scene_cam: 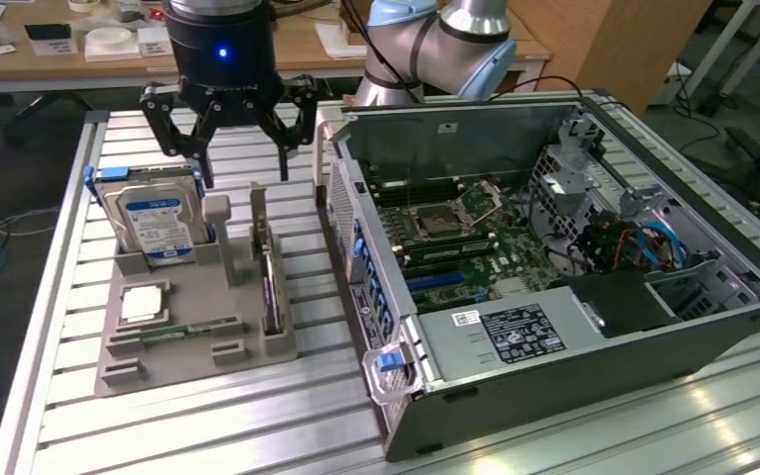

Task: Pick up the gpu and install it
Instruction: 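Pick up the gpu and move the gpu toward the slot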

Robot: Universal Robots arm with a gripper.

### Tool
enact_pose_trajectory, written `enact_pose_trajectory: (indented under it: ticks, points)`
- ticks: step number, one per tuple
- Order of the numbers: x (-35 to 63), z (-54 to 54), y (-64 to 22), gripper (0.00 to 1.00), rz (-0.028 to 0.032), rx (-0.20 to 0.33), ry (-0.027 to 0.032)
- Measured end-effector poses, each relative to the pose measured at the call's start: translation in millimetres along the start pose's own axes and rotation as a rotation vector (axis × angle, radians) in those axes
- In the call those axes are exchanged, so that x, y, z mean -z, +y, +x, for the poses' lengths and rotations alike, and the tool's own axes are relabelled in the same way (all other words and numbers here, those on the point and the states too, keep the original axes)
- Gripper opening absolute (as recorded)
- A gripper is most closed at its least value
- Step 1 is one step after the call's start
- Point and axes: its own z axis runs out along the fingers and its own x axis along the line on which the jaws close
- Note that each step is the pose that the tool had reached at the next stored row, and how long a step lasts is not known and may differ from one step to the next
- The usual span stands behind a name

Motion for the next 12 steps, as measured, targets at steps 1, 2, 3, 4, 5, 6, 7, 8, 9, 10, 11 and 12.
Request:
enact_pose_trajectory:
  ticks: [1, 2, 3, 4, 5, 6, 7, 8, 9, 10, 11, 12]
  points:
    - [-0.9, 0.0, -0.1, 0.76, 0.0000, 0.000, 0.0000]
    - [-1.9, 0.1, -0.2, 0.76, 0.0000, 0.000, 0.0000]
    - [-2.9, 0.1, -0.3, 0.76, 0.0000, 0.000, 0.0000]
    - [-4.0, 0.1, -0.4, 0.76, -0.0001, 0.000, -0.0001]
    - [-5.0, 0.1, -0.4, 0.76, 0.0000, 0.000, 0.0000]
    - [-6.2, 0.1, -0.6, 0.76, 0.0000, 0.000, 0.0000]
    - [-7.3, 0.1, -0.7, 0.76, 0.0000, 0.000, -0.0001]
    - [-8.3, 0.1, -0.9, 0.76, 0.0000, 0.000, 0.0000]
    - [-9.3, 0.2, -1.1, 0.76, 0.0000, 0.000, 0.0000]
    - [-10.3, 0.2, -1.3, 0.76, -0.0001, 0.000, -0.0001]
    - [-11.3, 0.2, -1.6, 0.76, 0.0000, 0.000, 0.0000]
    - [-12.5, 0.2, -1.8, 0.76, 0.0000, 0.000, -0.0001]
